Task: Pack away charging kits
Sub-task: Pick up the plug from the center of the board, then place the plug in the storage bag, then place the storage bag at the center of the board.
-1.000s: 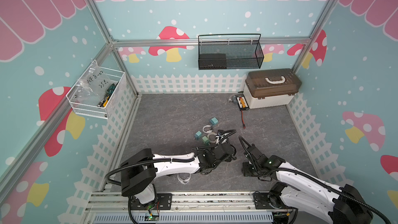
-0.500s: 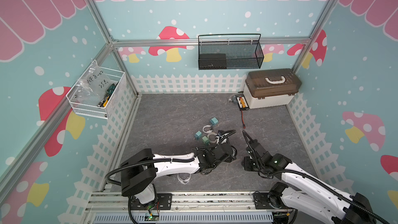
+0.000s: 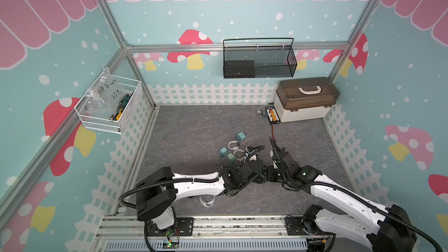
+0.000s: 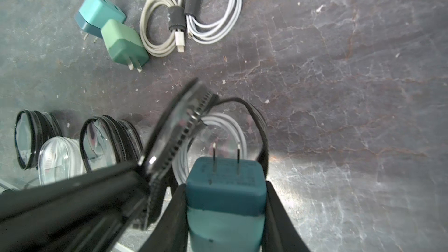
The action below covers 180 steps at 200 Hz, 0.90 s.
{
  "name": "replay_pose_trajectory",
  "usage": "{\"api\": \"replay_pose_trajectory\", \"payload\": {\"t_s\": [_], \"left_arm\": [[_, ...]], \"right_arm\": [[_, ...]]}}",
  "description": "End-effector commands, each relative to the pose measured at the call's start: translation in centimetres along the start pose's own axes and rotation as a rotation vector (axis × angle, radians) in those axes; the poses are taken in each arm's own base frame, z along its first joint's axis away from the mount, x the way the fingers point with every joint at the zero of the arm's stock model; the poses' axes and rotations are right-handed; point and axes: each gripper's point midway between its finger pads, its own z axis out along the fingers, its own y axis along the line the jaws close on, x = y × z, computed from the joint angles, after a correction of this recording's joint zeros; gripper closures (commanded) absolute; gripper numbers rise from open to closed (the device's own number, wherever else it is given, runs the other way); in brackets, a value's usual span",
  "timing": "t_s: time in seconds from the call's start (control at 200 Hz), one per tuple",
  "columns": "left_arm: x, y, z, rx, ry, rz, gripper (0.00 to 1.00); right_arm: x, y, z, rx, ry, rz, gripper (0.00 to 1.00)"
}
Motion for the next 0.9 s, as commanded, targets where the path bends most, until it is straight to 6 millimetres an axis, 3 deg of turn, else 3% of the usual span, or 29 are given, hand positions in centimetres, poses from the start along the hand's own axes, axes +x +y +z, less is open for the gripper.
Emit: {"api": "replay_pose_trajectory", "payload": {"t_s": [0.0, 0.645, 0.896], "left_arm": [[0.6, -0.6, 0.6, 0.052, 0.013, -0.029, 1.00], [1.0, -1.9, 1.4, 0.170, -0.018, -0.107, 1.00], [1.5, -1.8, 2.3, 0.179, -0.017, -0.112, 1.00]], "right_arm": [[-1.0, 0.8, 0.2, -0.023, -0.040, -0.003, 0.94], [-0.4, -0.3, 3.4, 0.023, -0.025, 0.045, 0.86], [-0.2, 1.0, 4.0, -0.033, 0.008, 0.054, 0.82]]}}
